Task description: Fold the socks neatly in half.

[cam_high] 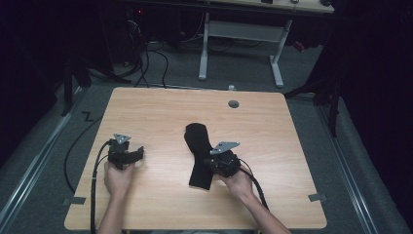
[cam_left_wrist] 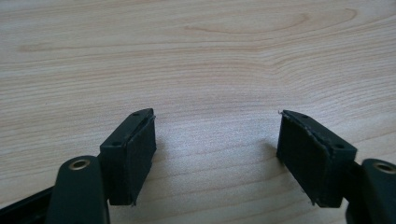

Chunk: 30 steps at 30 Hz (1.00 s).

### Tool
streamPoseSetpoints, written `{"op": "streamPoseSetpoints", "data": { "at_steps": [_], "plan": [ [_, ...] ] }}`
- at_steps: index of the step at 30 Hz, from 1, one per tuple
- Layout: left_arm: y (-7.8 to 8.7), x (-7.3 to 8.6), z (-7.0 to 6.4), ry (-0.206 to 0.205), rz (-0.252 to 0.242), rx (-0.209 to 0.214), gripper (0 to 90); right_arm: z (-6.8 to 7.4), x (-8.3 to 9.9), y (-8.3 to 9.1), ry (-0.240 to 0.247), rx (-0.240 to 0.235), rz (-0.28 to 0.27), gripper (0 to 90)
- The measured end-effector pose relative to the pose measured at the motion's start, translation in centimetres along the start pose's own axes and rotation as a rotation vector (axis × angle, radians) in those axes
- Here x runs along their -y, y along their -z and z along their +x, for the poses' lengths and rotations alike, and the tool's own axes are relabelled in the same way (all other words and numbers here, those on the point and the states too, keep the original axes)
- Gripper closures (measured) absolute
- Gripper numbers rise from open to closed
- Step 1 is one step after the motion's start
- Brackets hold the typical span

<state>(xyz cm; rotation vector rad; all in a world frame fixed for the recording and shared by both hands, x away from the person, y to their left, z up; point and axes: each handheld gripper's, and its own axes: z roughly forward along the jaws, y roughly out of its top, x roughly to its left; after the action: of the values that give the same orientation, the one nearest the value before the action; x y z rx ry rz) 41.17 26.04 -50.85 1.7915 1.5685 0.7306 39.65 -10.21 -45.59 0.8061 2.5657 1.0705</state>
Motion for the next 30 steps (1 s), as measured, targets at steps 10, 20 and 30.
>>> {"op": "streamPoseSetpoints", "data": {
  "at_steps": [10,20,30],
  "plan": [
    [0.0,0.0,0.0,0.001,0.0,0.0,28.5,2.4,-0.2,-0.2,0.029,-0.038,0.039,89.0],
    [0.3,0.1,-0.4,-0.022,0.016,0.016,26.4,2.6,1.5,-1.9,-0.001,-0.055,0.019,68.3],
    [0.4,-1.1,-2.7,0.006,-0.029,0.166,33.2,-1.4,1.1,-0.2,-0.103,0.073,-0.036,74.1]
  ]
}}
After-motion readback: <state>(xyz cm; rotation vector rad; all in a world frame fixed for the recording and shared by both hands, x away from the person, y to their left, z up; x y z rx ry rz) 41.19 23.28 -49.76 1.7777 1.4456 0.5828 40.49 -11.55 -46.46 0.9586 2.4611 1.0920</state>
